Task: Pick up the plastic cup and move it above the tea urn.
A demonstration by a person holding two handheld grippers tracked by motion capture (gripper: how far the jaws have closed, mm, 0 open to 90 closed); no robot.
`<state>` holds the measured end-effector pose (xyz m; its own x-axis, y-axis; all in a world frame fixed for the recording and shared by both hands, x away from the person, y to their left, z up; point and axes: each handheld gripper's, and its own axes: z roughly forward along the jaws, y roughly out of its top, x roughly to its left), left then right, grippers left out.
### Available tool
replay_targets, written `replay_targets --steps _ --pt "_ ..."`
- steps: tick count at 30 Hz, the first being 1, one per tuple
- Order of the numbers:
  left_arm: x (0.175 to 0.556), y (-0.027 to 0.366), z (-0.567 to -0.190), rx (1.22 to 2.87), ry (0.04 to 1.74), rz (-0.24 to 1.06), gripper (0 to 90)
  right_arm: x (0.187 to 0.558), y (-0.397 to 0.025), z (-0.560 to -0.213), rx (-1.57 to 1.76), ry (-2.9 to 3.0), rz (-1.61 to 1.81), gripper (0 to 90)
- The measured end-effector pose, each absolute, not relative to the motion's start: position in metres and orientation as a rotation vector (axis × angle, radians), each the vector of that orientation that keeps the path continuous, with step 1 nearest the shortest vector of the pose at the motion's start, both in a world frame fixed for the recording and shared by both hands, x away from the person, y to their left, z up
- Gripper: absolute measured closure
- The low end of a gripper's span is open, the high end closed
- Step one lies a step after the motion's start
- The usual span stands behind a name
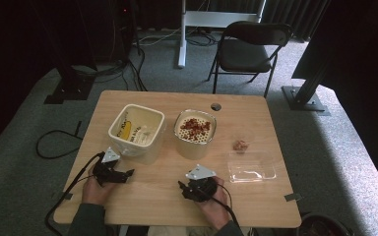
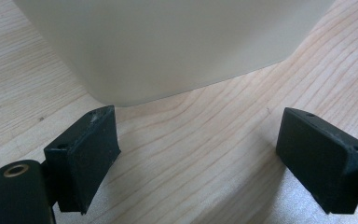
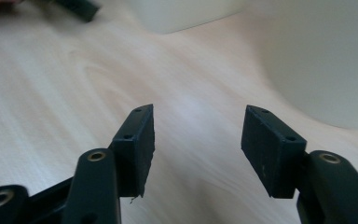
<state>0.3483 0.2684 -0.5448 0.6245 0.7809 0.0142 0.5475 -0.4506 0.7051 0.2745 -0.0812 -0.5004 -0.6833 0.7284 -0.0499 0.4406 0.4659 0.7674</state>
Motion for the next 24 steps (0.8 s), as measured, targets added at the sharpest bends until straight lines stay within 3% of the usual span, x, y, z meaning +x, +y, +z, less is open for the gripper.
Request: replay_targets --steps 6,14,24 --pt "0.348 0.268 -0.545 2.171 1.035 0.445 13.5 0.267 -0.128 -0.473 1.043 2.195 1.078 52.7" --pt "0.348 0.268 -0.545 2.17 1.036 0.445 13.5 0.274 -0.207 -0.444 1.215 1.959 1.029 53.9" --pt "0.348 0.268 -0.545 2.17 1.036 0.445 13.5 0.296 -0.292 -0.455 1.459 1.814 0.872 56.3"
